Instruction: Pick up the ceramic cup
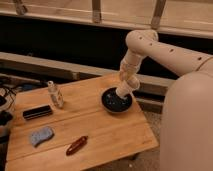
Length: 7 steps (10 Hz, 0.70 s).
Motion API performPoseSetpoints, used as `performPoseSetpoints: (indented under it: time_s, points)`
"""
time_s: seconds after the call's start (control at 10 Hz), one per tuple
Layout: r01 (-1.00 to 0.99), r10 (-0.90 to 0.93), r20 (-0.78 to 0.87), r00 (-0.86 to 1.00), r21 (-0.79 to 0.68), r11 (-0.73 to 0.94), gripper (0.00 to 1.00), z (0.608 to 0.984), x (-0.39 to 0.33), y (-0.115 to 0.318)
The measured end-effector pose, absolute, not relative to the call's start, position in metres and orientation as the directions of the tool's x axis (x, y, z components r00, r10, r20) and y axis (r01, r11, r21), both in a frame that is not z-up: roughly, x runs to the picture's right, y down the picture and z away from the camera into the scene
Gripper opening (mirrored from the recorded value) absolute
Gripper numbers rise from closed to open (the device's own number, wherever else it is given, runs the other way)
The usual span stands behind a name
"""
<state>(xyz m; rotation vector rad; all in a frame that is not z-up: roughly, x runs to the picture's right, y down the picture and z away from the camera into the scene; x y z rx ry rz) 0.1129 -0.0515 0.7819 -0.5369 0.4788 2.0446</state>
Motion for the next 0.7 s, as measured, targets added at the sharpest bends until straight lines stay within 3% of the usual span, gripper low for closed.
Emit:
performPoseSetpoints:
  time_s: [0.7]
  points:
    - [-0.866, 0.691, -0.554, -0.463, 0.119, -0.485, 0.02, 0.7819, 0.1136, -0.0504]
